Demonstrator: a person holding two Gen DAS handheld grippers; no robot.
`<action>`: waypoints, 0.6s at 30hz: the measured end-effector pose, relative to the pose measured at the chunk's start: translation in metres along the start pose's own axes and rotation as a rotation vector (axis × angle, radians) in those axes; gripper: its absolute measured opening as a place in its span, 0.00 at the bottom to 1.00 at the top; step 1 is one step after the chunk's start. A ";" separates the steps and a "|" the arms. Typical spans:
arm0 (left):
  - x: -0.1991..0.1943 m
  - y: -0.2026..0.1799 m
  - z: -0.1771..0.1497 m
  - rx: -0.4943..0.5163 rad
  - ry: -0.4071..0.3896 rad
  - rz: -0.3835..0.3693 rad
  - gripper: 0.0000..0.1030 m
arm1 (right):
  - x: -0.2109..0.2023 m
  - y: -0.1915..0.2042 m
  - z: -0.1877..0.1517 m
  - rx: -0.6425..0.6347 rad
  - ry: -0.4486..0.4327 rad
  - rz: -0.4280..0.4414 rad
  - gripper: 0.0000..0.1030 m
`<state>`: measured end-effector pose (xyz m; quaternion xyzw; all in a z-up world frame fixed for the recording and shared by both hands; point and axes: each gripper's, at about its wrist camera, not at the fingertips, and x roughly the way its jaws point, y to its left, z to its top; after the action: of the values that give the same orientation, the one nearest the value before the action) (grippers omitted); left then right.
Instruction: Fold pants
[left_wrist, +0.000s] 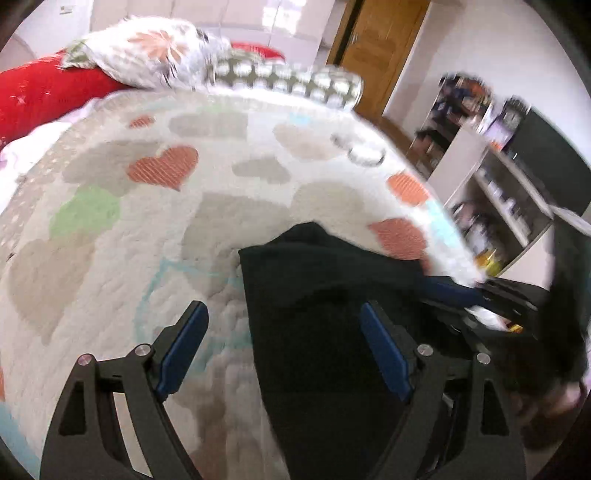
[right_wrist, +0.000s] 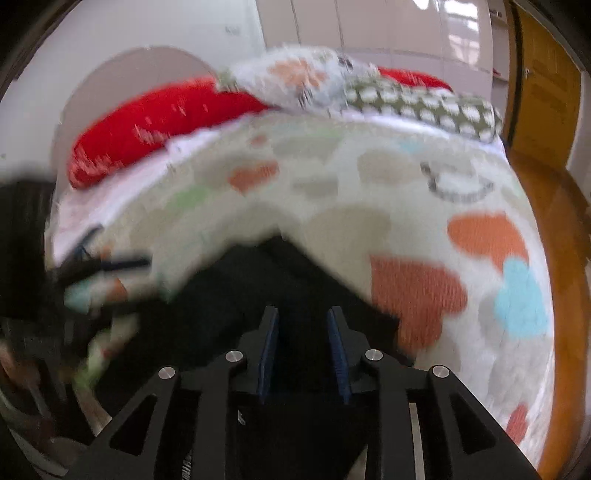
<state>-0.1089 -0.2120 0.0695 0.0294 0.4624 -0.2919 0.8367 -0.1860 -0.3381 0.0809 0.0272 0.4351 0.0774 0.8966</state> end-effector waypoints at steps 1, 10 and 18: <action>0.013 0.000 -0.001 -0.005 0.032 -0.003 0.83 | 0.000 -0.001 -0.009 -0.009 -0.024 -0.027 0.26; -0.006 0.005 -0.006 -0.026 -0.001 0.000 0.88 | -0.025 -0.020 -0.016 0.099 -0.096 -0.030 0.45; -0.035 -0.015 -0.028 0.035 -0.032 -0.016 0.88 | -0.057 0.027 -0.041 -0.011 -0.068 0.026 0.45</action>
<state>-0.1519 -0.1989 0.0840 0.0356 0.4439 -0.3071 0.8411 -0.2564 -0.3212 0.1028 0.0305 0.4038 0.0905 0.9098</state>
